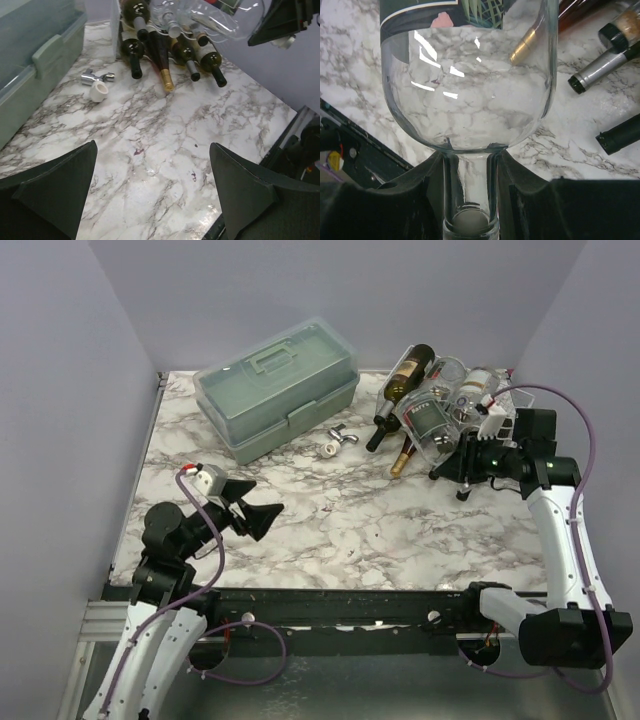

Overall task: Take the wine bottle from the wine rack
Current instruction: Place the wine bottle at the center of the board.

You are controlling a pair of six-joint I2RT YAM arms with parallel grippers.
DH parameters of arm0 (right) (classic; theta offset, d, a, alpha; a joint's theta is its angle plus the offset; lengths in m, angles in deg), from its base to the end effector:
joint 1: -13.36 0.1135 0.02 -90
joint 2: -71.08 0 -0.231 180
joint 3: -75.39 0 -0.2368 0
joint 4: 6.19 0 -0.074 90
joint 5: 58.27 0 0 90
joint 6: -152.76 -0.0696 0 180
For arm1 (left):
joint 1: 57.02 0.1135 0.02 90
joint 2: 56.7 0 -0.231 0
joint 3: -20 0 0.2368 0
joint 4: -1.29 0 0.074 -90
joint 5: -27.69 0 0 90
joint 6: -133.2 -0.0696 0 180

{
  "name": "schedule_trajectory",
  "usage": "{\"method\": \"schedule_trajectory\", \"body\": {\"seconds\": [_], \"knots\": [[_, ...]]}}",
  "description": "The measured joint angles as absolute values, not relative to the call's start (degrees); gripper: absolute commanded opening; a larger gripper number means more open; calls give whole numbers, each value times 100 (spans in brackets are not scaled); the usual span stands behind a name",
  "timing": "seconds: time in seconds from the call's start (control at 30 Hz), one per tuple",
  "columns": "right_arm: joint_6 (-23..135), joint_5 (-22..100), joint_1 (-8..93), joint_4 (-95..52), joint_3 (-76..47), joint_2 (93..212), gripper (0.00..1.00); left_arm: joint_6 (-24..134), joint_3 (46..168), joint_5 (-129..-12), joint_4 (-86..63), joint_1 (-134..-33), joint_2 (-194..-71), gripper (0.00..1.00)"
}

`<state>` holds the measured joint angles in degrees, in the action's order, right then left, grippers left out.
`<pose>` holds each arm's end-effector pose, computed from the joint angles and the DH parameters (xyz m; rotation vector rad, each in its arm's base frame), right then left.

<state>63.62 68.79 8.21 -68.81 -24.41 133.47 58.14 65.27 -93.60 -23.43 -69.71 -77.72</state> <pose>0.2331 0.0211 0.2993 -0.2280 2.2463 0.6997 0.1421 -0.0690 0.2925 0.4069 1.5850 -0.8022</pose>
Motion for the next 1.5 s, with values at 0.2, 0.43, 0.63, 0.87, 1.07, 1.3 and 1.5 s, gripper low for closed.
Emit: {"method": "schedule_trajectory", "body": {"seconds": [0.2,0.43,0.63,0.87,1.07,1.3,1.5], "knots": [[6957,6824,1326,-7272,-2441,13408,0,5578,6559,-8964,-2334,-8193,-8015,96],[7440,6608,1870,-7552,-2441,13644,0,5023,6776,-7948,-2559,-9767,-8349,97],[7827,6298,2152,-7981,-2290,13959,0,4184,6990,-6850,-2594,-11273,-8850,97],[8310,5979,2438,-8407,-2061,14236,0,2835,6745,-6088,-2245,-12532,-9236,98],[8793,5620,2867,-8977,-1886,14501,0,2000,6249,-5915,-1781,-12731,-9210,98],[9744,5095,3407,-9921,-756,15111,0,2097,5996,-5838,-1375,-12731,-8898,97],[10290,4311,4128,-10127,-308,15360,0,2759,5921,-5838,-1324,-12731,-8203,98]]}}
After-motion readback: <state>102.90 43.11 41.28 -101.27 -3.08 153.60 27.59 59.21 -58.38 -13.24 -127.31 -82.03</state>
